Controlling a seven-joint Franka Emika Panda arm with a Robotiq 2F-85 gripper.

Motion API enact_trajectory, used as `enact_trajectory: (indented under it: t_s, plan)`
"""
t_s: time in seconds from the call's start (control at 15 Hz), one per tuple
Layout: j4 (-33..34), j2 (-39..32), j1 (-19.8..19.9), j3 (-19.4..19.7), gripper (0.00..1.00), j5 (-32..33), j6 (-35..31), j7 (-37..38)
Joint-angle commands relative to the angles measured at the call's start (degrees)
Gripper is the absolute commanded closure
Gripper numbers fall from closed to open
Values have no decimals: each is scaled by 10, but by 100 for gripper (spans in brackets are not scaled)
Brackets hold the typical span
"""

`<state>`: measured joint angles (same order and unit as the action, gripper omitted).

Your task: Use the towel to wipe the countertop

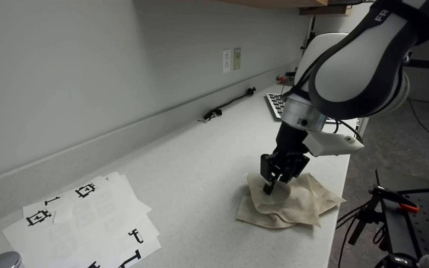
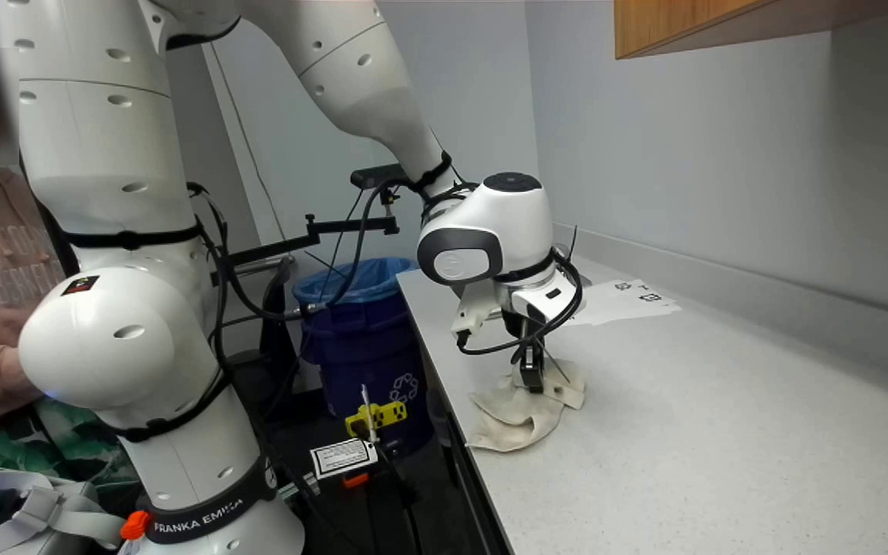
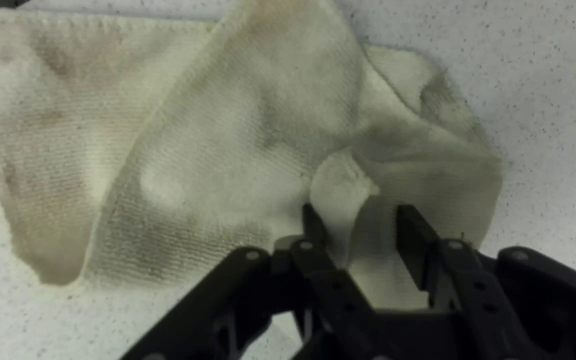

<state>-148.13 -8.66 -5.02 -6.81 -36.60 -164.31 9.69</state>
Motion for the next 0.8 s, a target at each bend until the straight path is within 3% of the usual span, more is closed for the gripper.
enact_trajectory:
  t_s: [0.0, 0.13, 0.6, 0.73]
  plan:
    - [-6, 5, -3, 9, 87, 15, -16, 13]
    - [-11, 14, -1, 11, 99, 40, -14, 31]
    - [-31, 72, -12, 39, 99, 232, 21, 119]
    - [-28, 100, -8, 26, 99, 234, 32, 101]
